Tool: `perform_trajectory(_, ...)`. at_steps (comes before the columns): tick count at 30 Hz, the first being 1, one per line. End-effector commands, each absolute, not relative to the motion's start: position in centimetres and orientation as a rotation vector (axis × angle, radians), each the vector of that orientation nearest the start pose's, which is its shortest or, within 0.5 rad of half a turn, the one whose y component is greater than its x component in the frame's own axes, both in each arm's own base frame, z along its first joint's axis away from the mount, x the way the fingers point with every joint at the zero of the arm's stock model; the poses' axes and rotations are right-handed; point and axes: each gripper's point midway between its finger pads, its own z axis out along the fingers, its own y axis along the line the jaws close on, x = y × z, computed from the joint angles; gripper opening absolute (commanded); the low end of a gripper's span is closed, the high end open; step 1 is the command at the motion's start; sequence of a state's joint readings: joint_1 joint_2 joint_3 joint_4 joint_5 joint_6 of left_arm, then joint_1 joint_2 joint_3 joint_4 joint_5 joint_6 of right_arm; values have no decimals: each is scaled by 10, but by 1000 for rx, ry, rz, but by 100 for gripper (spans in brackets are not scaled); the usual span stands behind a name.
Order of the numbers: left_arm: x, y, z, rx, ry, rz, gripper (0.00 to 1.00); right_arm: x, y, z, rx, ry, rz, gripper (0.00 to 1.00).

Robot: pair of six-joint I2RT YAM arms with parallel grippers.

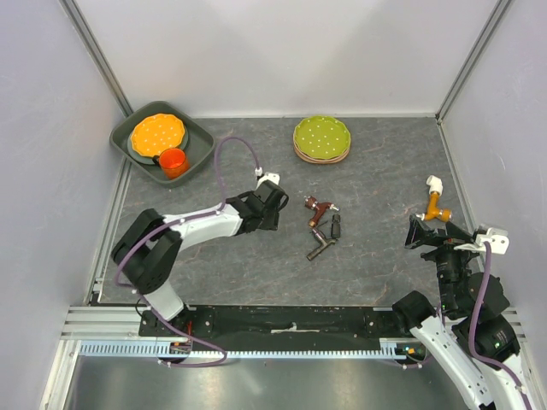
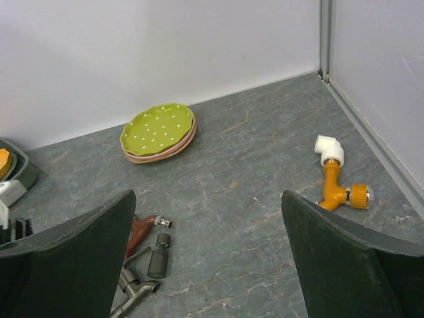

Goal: Install the water faucets

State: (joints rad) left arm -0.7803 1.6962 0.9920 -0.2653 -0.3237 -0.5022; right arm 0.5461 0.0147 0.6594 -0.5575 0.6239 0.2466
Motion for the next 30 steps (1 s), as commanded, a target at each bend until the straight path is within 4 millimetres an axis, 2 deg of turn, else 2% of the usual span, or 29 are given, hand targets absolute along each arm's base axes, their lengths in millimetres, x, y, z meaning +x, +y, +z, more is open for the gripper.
perform_trajectory(1,313,-252,117,379,2295,-198,2,162,-4,312,257,1425,235,98)
perform_trajectory(5,308,-250,177,491,2187,-242,2,159,2,324,241,1400,284,98)
perform_trajectory(8,292,-249,214,591,2110,-315,2,163,17,331,210,1437,343,98)
perform_trajectory(9,288,-246,220,614,2095,-322,2,170,28,327,174,1484,352,98)
perform_trajectory(10,282,-243,238,630,2042,-346,2,172,36,328,145,1503,372,98)
perform_trajectory(11,276,-242,239,696,2016,-360,2,178,56,323,73,1559,420,98)
perform_trajectory(12,271,-239,243,716,1991,-370,2,182,66,321,43,1589,443,98)
perform_trajectory(13,267,-236,256,712,1941,-392,2,185,76,317,10,1623,467,98)
perform_trajectory(14,259,-236,249,741,1936,-423,2,192,98,308,-60,1693,515,98)
perform_trajectory(15,254,-236,250,787,1903,-437,2,195,108,301,-82,1735,541,98)
perform_trajectory(16,246,-238,265,800,1823,-488,2,198,118,296,-109,1774,570,98)
perform_trajectory(17,233,-241,251,870,1807,-534,2,202,135,282,-161,1850,608,98)
perform_trajectory(19,224,-241,255,888,1733,-576,2,205,150,262,-201,1936,651,98)
perform_trajectory(20,215,-235,252,889,1708,-590,2,211,158,243,-213,2011,649,98)
perform_trajectory(21,211,-232,254,887,1685,-593,2,212,162,230,-188,2067,659,98)
perform_trajectory(22,206,-228,247,895,1684,-596,2,214,163,214,-178,2121,650,98)
perform_trajectory(23,199,-222,257,879,1642,-603,2,218,167,194,-169,2198,635,98)
perform_trajectory(26,188,-206,261,856,1613,-589,2,221,172,155,-88,2339,615,96)
perform_trajectory(28,186,-197,258,836,1613,-560,2,223,167,133,8,2394,572,91)
perform_trajectory(29,185,-193,256,825,1613,-546,2,224,166,129,35,2404,560,88)
perform_trajectory(30,183,-187,262,800,1588,-540,2,225,162,122,75,2420,527,85)
